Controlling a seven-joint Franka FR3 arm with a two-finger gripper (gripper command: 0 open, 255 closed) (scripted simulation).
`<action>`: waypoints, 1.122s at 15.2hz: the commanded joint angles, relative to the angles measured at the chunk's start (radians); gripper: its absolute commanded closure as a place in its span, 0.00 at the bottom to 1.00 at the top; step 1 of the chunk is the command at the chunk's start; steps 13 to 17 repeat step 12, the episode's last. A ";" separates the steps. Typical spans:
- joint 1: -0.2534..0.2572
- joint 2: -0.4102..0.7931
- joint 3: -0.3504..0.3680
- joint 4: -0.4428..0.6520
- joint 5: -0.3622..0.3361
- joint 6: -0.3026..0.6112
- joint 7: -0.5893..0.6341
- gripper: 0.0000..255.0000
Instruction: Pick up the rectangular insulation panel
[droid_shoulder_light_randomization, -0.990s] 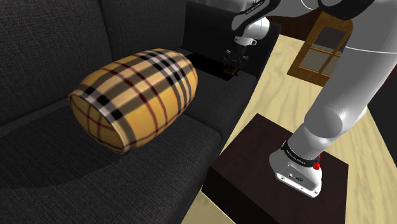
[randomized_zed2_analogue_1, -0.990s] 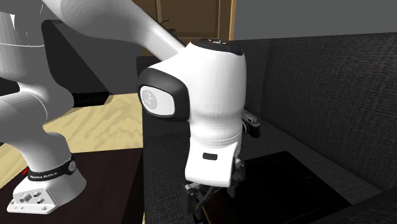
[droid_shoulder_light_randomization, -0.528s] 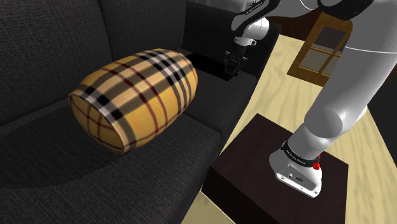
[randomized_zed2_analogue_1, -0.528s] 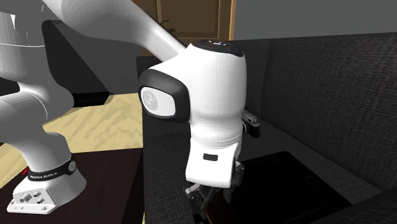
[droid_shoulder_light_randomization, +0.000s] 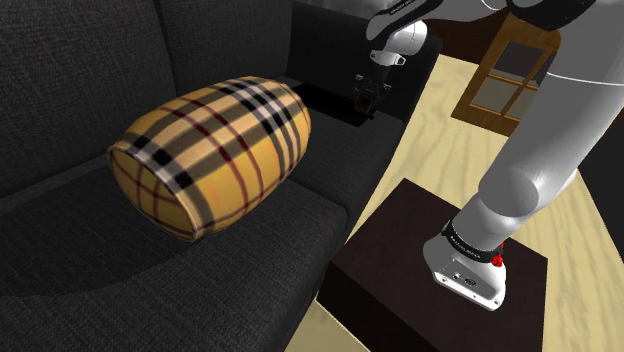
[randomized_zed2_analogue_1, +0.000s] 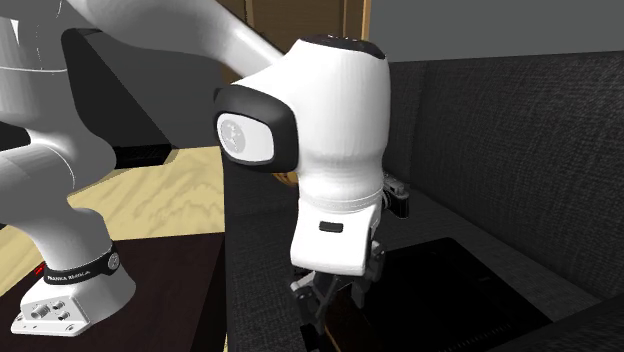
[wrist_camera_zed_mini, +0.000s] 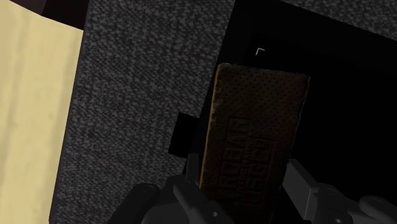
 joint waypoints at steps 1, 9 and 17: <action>0.001 -0.012 -0.002 0.009 -0.006 -0.021 0.005 1.00; 0.003 -0.061 -0.006 0.060 -0.029 -0.117 0.027 1.00; 0.004 -0.067 -0.006 0.069 -0.032 -0.131 0.030 1.00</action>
